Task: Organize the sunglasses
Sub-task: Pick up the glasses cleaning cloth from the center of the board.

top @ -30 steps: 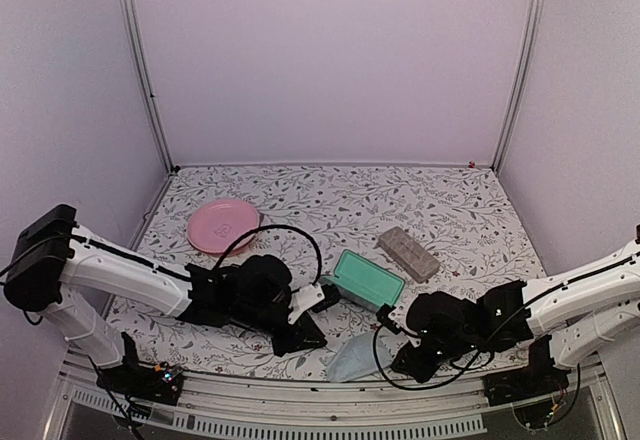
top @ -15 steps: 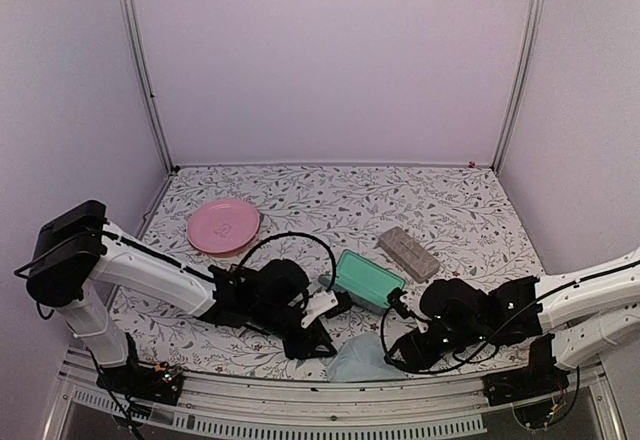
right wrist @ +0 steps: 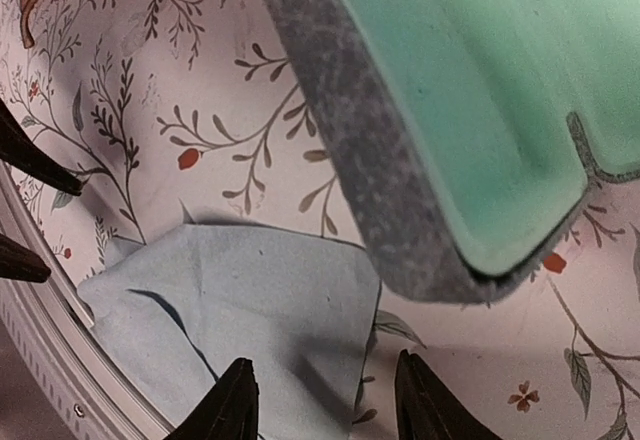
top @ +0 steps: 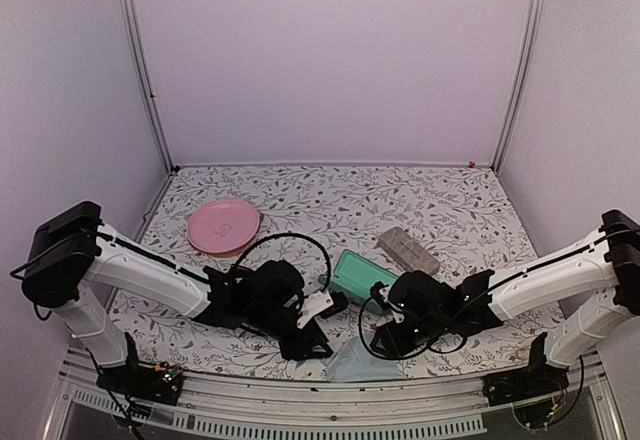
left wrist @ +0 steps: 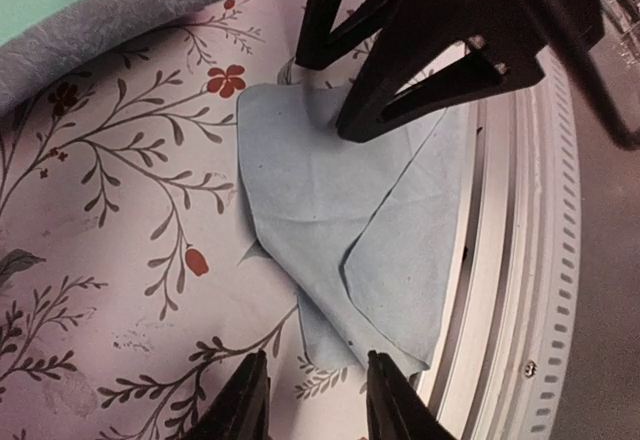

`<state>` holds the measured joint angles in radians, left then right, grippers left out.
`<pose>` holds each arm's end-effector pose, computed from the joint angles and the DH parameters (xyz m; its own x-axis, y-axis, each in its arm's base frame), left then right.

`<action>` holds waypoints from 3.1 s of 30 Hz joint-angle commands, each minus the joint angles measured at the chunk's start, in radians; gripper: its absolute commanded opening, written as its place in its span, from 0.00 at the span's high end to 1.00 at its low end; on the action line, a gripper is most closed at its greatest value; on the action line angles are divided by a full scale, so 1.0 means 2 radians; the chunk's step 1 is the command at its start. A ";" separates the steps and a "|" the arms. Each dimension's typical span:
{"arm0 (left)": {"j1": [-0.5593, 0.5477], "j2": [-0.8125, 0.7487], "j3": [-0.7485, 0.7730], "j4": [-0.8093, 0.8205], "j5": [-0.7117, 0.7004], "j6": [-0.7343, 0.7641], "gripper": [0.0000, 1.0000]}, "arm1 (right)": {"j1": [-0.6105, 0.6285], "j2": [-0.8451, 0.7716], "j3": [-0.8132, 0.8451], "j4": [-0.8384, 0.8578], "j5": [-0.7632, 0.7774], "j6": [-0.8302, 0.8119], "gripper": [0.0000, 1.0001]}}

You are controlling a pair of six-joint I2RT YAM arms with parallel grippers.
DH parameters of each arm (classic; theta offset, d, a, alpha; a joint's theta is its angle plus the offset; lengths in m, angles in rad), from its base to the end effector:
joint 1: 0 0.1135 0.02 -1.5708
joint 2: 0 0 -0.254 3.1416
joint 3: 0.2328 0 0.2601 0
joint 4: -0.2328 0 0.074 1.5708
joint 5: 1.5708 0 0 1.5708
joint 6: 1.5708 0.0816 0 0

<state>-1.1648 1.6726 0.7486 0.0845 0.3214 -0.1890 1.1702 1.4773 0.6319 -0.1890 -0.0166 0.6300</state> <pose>0.1135 -0.3293 0.0877 -0.4681 0.6376 -0.6118 0.8828 0.3061 -0.3564 0.1113 0.2663 0.0831 -0.8152 -0.4144 -0.4045 -0.5491 0.7751 0.3126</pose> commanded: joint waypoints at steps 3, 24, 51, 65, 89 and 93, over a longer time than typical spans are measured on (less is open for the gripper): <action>0.006 -0.026 -0.015 0.011 -0.013 -0.008 0.65 | -0.007 0.050 0.030 0.020 0.005 -0.022 0.53; 0.007 -0.016 -0.025 0.019 0.021 -0.008 0.63 | -0.006 0.048 0.044 0.025 0.043 -0.032 0.95; 0.036 0.082 0.069 0.039 0.107 -0.002 0.66 | -0.006 -0.126 -0.090 0.056 -0.015 -0.002 1.00; 0.036 0.076 0.067 0.033 0.079 -0.001 0.68 | 0.047 -0.081 -0.073 0.124 -0.070 -0.033 1.00; 0.017 0.142 0.145 -0.012 0.032 0.071 0.64 | 0.019 -0.149 -0.118 0.073 0.010 0.054 1.00; 0.009 0.166 0.147 -0.019 0.023 0.076 0.64 | 0.013 -0.162 -0.127 0.074 0.010 0.058 1.00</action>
<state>-1.1213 1.9579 1.0214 0.0814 0.3916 -0.0727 1.2106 1.1877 0.3992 -0.0376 -0.0147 0.7227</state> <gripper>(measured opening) 0.357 0.013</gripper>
